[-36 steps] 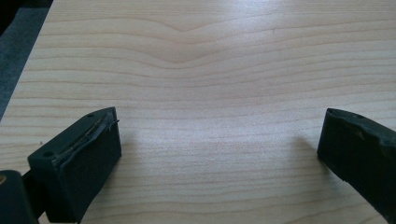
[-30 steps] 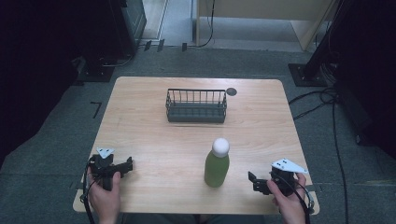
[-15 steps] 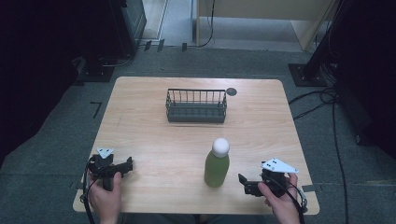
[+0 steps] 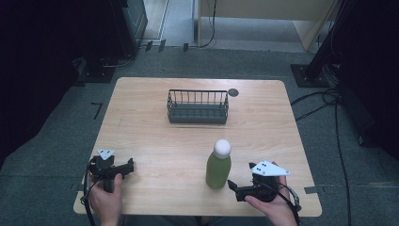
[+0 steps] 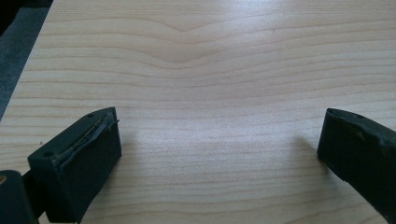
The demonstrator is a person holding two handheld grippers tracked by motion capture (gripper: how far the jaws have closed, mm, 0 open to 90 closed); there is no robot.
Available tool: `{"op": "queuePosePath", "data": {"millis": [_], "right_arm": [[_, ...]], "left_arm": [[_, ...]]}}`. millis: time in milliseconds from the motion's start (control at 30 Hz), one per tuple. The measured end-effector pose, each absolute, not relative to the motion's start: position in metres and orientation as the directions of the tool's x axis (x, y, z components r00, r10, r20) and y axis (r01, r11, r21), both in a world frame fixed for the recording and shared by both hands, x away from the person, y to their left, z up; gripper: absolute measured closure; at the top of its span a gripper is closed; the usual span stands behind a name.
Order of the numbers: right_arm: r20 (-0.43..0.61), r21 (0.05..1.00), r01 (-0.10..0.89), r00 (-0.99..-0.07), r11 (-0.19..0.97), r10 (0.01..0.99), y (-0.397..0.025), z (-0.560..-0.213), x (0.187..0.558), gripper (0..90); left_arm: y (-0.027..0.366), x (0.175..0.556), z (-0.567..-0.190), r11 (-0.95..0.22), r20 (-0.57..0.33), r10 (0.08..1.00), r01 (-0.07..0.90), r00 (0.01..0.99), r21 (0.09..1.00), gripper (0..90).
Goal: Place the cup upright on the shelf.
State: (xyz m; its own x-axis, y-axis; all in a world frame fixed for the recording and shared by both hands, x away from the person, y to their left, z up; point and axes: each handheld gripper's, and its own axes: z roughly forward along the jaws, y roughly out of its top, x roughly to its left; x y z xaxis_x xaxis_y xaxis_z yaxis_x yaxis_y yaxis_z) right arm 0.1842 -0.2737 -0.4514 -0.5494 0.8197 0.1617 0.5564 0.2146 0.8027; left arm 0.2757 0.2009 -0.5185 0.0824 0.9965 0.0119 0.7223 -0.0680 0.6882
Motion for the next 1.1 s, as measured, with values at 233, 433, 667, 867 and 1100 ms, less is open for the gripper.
{"op": "queuePosePath", "data": {"millis": [233, 433, 667, 867, 1100], "right_arm": [[0.171, 0.815, 0.541, -0.570, 0.210, 0.804, -0.264, -0.448, 0.184, 5.1], [0.180, 0.822, 0.525, -0.607, 0.221, 0.774, -0.250, -0.444, 0.189, 5.5], [0.189, 0.839, 0.503, -0.627, 0.207, 0.756, -0.235, -0.440, 0.193, 14.7], [0.184, 0.838, 0.504, -0.621, 0.208, 0.762, -0.227, -0.434, 0.197, 17.0], [0.204, 0.838, 0.512, -0.615, 0.188, 0.762, -0.216, -0.435, 0.206, 13.0]], "left_arm": [[0.201, 0.276, -0.519, -0.068, 0.012, 0.997, 0.722, 0.082, 0.688, 0.1], [0.201, 0.276, -0.519, -0.068, 0.012, 0.997, 0.722, 0.082, 0.688, 0.0], [0.201, 0.276, -0.519, -0.067, 0.012, 0.997, 0.722, 0.082, 0.688, 0.1], [0.201, 0.276, -0.519, -0.065, 0.010, 0.997, 0.721, 0.081, 0.690, 0.1], [0.201, 0.276, -0.519, -0.066, 0.011, 0.997, 0.721, 0.081, 0.689, 0.0]]}}
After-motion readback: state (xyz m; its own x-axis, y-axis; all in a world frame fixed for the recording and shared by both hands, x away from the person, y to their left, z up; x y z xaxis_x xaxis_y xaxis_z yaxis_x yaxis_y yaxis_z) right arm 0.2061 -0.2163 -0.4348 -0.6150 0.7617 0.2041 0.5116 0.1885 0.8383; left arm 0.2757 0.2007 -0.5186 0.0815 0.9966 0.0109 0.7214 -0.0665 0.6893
